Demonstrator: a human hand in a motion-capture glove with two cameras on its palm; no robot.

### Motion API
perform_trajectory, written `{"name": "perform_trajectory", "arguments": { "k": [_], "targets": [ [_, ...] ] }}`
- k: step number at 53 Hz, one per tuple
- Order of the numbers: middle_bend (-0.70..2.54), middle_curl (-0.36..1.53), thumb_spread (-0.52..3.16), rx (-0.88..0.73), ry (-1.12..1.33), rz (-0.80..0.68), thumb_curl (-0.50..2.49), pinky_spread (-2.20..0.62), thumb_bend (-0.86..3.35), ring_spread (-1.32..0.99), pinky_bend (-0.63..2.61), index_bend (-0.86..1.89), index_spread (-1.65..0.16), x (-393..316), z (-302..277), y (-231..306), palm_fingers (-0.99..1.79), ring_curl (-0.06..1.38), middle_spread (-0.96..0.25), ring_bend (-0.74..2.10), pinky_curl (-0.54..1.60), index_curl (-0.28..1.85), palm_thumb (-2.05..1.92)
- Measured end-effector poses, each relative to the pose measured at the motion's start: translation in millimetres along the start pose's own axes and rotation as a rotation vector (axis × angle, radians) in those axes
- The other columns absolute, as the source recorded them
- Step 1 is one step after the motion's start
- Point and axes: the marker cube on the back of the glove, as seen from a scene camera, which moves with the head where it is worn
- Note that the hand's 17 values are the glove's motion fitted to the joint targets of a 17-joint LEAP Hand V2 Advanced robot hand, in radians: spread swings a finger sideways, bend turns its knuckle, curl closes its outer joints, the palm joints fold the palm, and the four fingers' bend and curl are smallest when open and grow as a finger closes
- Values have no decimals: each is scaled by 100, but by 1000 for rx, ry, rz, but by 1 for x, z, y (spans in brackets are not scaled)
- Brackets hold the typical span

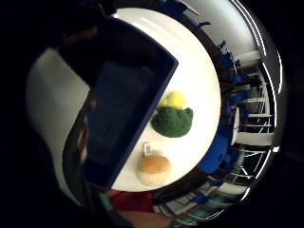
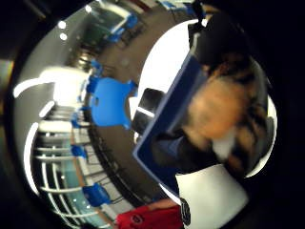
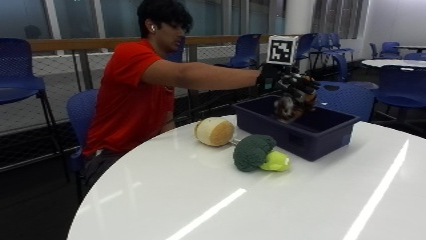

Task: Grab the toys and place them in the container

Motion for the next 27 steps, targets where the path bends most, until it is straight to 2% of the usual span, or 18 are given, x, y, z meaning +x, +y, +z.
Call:
{"name": "perform_trajectory", "arguments": {
  "k": [3,7,12,16,20,27],
  "targets": [
    [11,58,95,-79,34,-53,96,-26,-9,-24,99,29,-48,9,5,5,4,50,-29,44,49,81,31],
    [7,50,106,-147,8,-11,85,-16,-8,-14,104,22,-50,18,9,9,-9,40,-20,28,45,73,17],
    [6,42,113,-203,61,-13,73,-7,-7,-5,108,15,-50,33,11,20,-16,34,-11,21,43,65,6],
    [6,37,116,-185,-26,-37,66,-2,-5,1,112,12,-48,36,5,35,-23,32,-6,17,43,60,1],
    [8,34,118,-132,-5,-26,61,3,-4,5,112,11,-45,54,5,51,-27,31,-3,16,43,55,-2],
    [9,29,118,-88,-8,-50,51,7,-5,8,111,10,-40,79,14,85,-31,29,-2,15,41,47,-5]
  ]
}}
